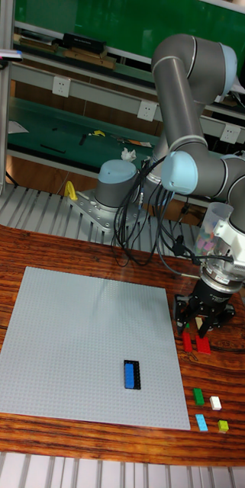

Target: Build with small Lego blocks

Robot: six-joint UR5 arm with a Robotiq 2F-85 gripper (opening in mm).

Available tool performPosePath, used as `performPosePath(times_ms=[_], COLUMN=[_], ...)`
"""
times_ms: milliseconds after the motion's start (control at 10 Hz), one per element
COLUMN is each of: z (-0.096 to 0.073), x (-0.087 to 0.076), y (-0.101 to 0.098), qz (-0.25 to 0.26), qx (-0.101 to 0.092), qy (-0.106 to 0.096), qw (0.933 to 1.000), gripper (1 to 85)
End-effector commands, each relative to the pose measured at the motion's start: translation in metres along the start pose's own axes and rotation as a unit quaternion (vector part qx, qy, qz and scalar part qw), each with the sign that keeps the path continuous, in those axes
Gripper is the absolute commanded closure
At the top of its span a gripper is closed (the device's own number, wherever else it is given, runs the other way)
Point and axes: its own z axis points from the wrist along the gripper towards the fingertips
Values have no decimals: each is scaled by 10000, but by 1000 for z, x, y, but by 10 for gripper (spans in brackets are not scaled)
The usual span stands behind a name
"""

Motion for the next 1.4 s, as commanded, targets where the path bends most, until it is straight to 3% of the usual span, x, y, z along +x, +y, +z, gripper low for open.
performPosePath(times_ms=[0, 200, 400, 600, 800, 1000, 1100, 1200, 1300], z=[0, 7, 13, 22, 10, 10, 10, 10, 10], x=[-1, 2, 7, 8, 10, 2, -2, 1, 8], y=[5, 12, 10, 2, -1, 2, -3, -7, -3], qz=[78, 155, 170, 41, 2, 55, 119, 244, 338], qx=[-101, -286, -301, -277, -278, -344, -244, -177, -246], qy=[26, 85, 101, -9, 29, -110, -199, -128, 4], qw=[9999, 9994, 9994, 9996, 9996, 9993, 9994, 9995, 9991], gripper=[360, 360, 387, 407, 403, 400, 403, 423, 443])
